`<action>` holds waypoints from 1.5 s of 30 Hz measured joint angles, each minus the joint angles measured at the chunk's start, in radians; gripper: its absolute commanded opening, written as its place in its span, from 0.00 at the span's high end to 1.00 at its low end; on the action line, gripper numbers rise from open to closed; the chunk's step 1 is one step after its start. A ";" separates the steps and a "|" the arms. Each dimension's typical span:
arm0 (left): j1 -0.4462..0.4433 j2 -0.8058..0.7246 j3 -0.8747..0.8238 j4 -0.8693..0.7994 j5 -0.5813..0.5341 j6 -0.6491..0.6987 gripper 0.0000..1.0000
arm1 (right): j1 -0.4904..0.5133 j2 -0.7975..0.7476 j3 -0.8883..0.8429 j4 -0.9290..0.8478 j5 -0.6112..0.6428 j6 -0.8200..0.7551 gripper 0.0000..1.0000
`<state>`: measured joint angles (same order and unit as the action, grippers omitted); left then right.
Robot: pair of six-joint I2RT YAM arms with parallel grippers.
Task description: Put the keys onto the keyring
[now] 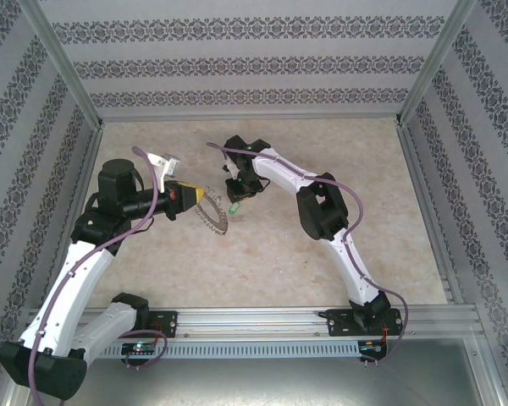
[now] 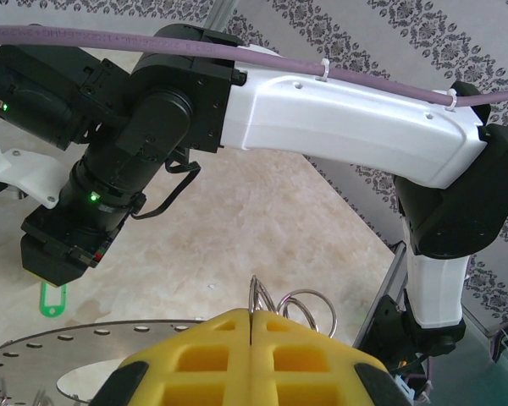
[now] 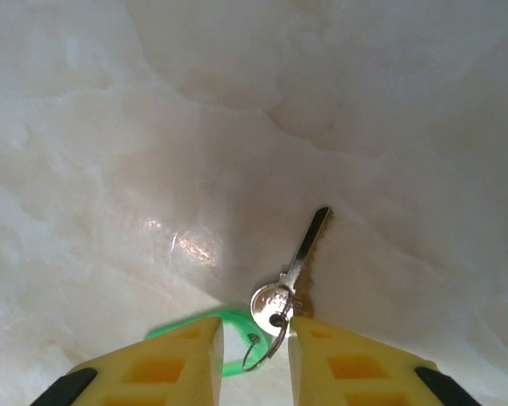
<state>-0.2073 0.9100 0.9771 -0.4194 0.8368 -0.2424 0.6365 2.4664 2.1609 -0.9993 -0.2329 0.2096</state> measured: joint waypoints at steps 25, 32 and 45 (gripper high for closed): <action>0.000 0.025 0.001 0.000 0.000 0.005 1.00 | -0.039 -0.225 -0.328 0.163 -0.065 -0.086 1.00; 0.000 0.080 0.045 -0.005 -0.003 0.045 1.00 | -0.055 -0.626 -0.575 0.320 -0.244 -0.243 1.00; -0.009 0.188 0.153 -0.029 -0.024 0.135 1.00 | -0.031 -0.848 -0.538 0.341 -0.596 -0.345 1.00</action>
<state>-0.2161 1.0981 1.1301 -0.4488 0.8131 -0.1070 0.6060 1.6180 1.6226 -0.6586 -0.8288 -0.1356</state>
